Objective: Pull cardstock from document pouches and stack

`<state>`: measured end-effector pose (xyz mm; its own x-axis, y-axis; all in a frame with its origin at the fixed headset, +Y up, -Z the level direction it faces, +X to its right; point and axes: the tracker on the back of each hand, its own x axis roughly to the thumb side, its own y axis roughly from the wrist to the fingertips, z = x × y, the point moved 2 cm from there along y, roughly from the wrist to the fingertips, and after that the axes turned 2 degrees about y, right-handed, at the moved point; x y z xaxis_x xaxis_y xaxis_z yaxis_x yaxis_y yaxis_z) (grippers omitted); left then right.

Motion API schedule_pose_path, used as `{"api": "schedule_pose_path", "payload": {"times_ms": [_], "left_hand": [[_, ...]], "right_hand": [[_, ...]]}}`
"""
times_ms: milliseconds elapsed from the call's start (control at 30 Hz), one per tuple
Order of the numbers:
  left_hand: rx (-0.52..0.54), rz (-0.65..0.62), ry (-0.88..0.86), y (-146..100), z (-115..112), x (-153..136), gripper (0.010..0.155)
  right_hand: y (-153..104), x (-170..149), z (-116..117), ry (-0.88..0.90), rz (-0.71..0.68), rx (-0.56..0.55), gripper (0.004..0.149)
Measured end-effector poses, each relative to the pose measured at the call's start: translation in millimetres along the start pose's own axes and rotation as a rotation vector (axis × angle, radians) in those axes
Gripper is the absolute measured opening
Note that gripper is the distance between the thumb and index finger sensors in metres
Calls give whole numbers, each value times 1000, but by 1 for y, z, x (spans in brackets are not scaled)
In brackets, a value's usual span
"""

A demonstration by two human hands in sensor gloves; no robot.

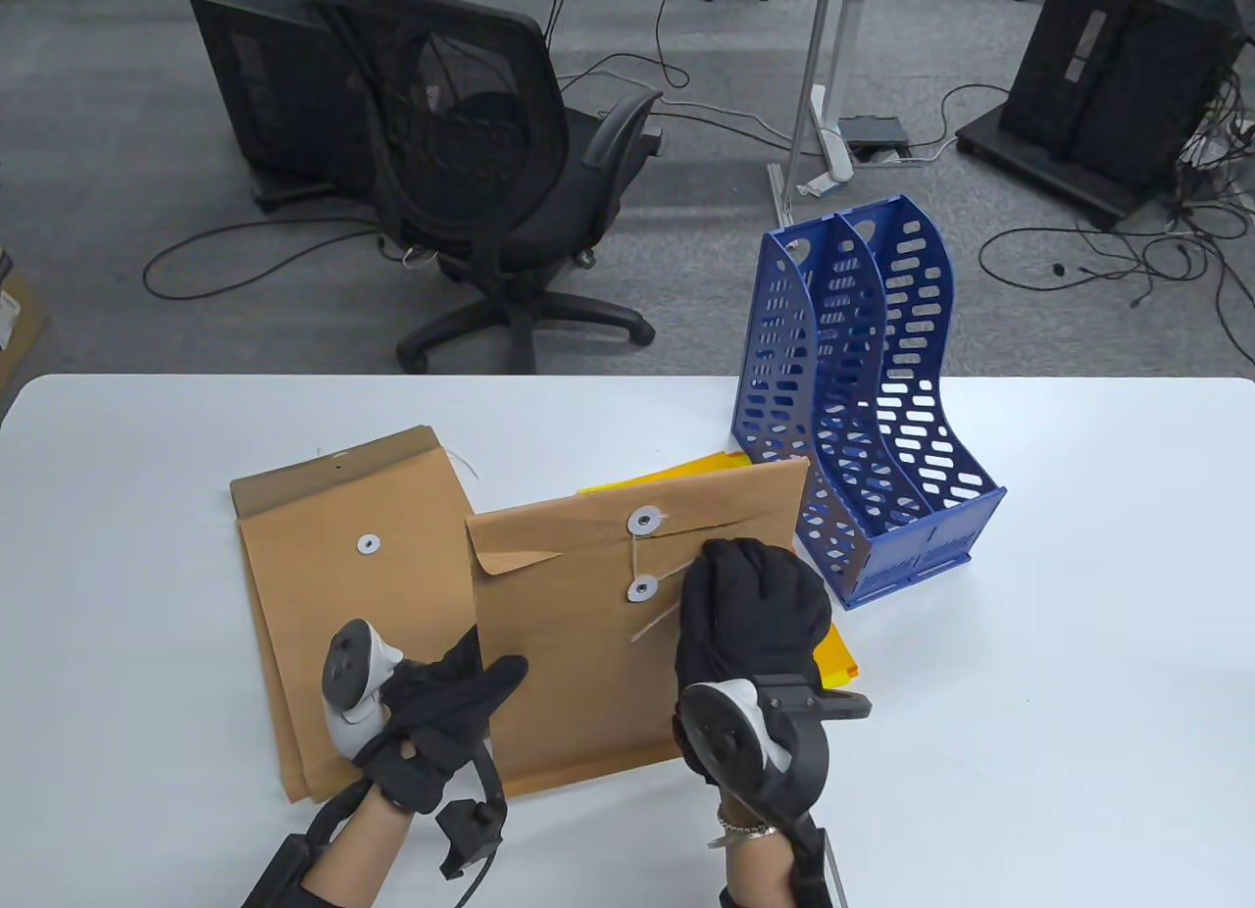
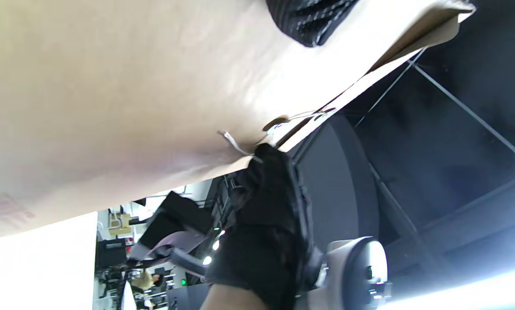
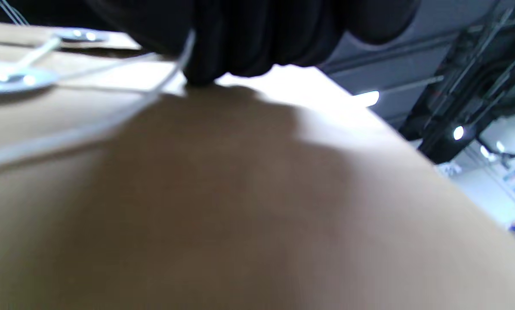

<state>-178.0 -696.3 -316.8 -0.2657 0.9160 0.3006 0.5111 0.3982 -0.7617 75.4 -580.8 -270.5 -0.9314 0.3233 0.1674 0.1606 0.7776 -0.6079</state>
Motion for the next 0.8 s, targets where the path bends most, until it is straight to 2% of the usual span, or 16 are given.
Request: {"api": "schedule_pose_path", "payload": {"times_ms": [100, 167, 233, 300, 400, 500, 633, 700, 800], "left_hand": [[49, -9, -62, -2, 2, -3, 52], [100, -12, -116, -4, 6, -4, 52], [118, -11, -106, -5, 11, -3, 52], [131, -2, -81, -7, 17, -1, 52], [154, 15, -33, -9, 23, -1, 52], [158, 23, -37, -10, 25, -2, 52], [160, 20, -58, -10, 30, -2, 52], [187, 18, -78, -12, 36, -2, 52], [226, 5, -84, -15, 45, -1, 51]], "right_hand": [[1, 2, 13, 13, 2, 136, 38], [-3, 12, 24, -8, -43, 284, 38], [-8, 24, 34, 3, -93, 376, 38], [-15, 39, 43, -4, -159, 461, 38], [-26, 62, 51, 11, -255, 526, 38], [-30, 71, 50, 143, -258, 563, 38], [-22, 64, 40, 408, -235, 640, 39], [-15, 59, 32, 564, -204, 750, 39], [-9, 50, 22, 592, -159, 863, 40]]}}
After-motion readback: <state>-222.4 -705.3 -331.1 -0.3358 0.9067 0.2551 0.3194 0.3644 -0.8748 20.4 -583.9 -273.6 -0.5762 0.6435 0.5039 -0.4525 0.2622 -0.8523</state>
